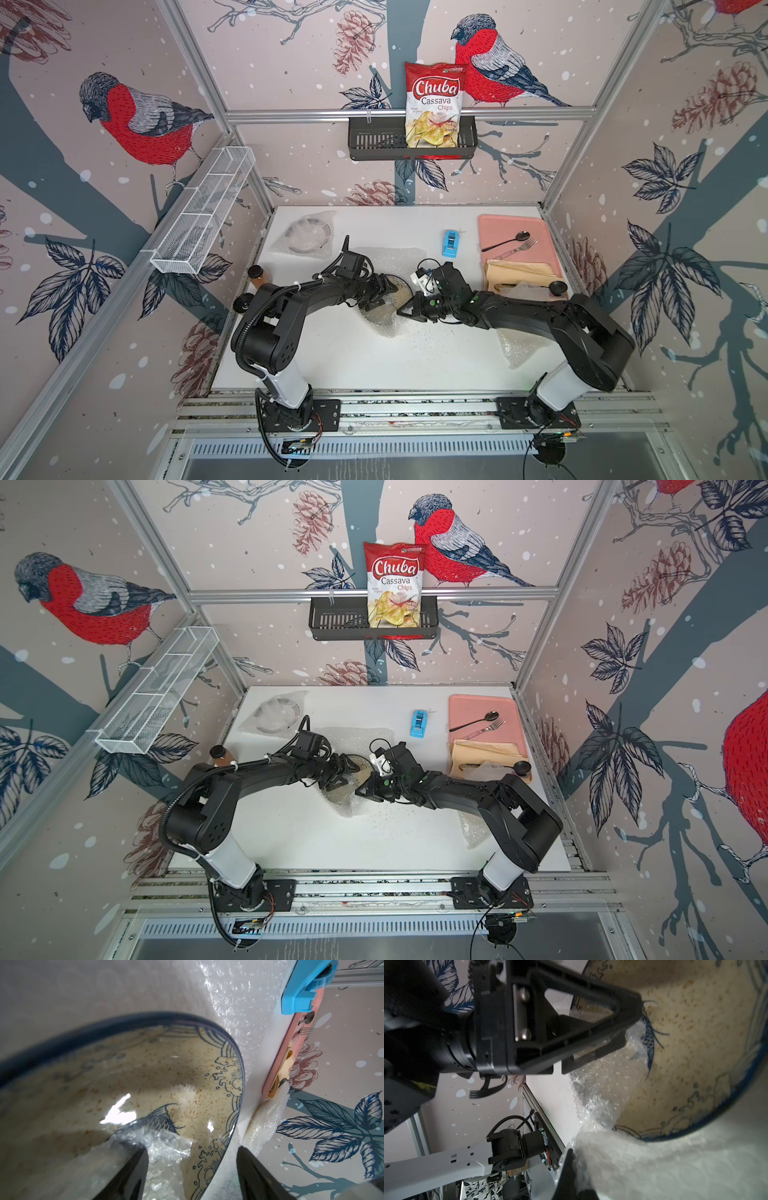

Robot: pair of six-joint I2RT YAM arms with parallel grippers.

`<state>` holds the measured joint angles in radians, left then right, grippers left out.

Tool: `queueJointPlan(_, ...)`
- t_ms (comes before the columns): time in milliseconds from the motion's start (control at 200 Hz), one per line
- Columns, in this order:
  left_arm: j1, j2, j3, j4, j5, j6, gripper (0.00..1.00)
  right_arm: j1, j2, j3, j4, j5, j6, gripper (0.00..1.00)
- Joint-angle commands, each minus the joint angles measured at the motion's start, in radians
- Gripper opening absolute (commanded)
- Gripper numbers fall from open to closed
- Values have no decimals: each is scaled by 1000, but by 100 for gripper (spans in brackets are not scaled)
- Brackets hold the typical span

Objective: Wrap dinner plates in bubble wrap
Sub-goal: Wrap the plate in the bubble wrap.

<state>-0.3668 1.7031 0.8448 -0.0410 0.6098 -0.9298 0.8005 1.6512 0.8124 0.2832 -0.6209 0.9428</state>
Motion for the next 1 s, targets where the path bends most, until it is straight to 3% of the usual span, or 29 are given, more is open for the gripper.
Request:
queueJointPlan(0, 17, -1, -20, -98, -67, -9, 74, -24, 59, 25, 167, -84, 53, 0)
queueJointPlan(95, 27, 1, -21, -107, -58, -2, 75, -41, 130, 43, 278, -109, 133, 0)
queueJointPlan(295, 47, 0, -57, -68, -33, -26, 75, -66, 263, 127, 321, -90, 226, 0)
queueJointPlan(500, 70, -23, -72, -55, -28, -40, 75, -61, 340, 186, 185, -6, 217, 0)
queueJointPlan(815, 85, -39, -49, -14, 34, -62, 75, -25, 410, 301, -97, 145, 100, 0)
queueJointPlan(996, 117, -60, 73, -149, 39, 30, 75, -21, 421, 319, -129, 156, 82, 0)
